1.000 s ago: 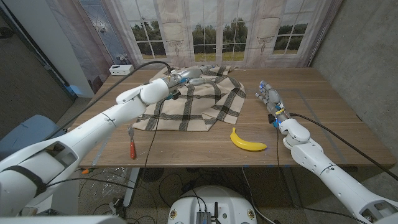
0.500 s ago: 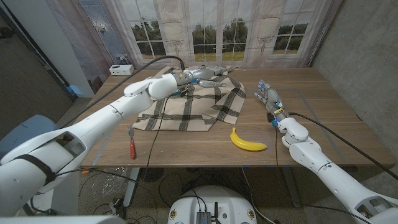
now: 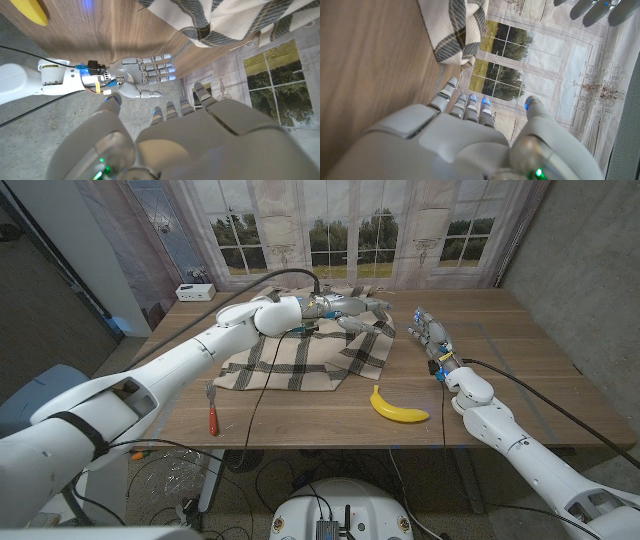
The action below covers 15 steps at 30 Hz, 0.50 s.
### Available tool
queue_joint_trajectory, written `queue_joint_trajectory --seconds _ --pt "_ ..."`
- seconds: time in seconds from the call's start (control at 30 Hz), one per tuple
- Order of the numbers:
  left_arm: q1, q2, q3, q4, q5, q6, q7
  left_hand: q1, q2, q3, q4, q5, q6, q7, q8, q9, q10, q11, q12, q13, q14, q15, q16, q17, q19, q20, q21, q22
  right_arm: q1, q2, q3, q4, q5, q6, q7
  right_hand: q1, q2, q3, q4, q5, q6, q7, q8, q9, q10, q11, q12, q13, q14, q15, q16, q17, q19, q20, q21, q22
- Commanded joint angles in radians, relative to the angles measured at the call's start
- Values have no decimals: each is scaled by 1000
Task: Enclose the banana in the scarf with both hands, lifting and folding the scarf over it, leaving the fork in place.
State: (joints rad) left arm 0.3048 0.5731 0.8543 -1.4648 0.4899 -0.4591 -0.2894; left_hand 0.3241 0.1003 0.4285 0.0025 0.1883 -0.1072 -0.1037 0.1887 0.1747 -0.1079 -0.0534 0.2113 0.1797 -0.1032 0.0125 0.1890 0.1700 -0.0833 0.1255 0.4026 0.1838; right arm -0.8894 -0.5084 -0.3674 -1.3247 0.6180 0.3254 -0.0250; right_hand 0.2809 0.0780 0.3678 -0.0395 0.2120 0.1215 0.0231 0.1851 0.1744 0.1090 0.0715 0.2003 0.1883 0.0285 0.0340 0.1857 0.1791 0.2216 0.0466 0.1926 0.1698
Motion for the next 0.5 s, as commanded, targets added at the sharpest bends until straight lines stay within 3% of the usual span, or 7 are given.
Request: queue_joint_trajectory --seconds 0.03,0.5 --pt "-40 -48 34 51 1 -96 -52 5 -15 -2 -11 0 3 -6 4 2 11 -1 11 4 10 2 7 3 10 6 -7 4 -26 -17 16 -33 -15 6 -38 8 6 3 -9 -2 12 1 6 5 11 2 1 3 0 11 6 3 5 0 6 6" --pt "-45 -75 54 58 9 -141 -91 19 -37 -9 -39 -2 35 -14 10 2 45 -8 16 5 33 1 6 3 29 13 -9 4 -95 -42 54 -112 -27 21 -109 10 7 5 -16 -2 20 -1 7 5 19 4 3 3 2 11 6 3 5 1 6 6"
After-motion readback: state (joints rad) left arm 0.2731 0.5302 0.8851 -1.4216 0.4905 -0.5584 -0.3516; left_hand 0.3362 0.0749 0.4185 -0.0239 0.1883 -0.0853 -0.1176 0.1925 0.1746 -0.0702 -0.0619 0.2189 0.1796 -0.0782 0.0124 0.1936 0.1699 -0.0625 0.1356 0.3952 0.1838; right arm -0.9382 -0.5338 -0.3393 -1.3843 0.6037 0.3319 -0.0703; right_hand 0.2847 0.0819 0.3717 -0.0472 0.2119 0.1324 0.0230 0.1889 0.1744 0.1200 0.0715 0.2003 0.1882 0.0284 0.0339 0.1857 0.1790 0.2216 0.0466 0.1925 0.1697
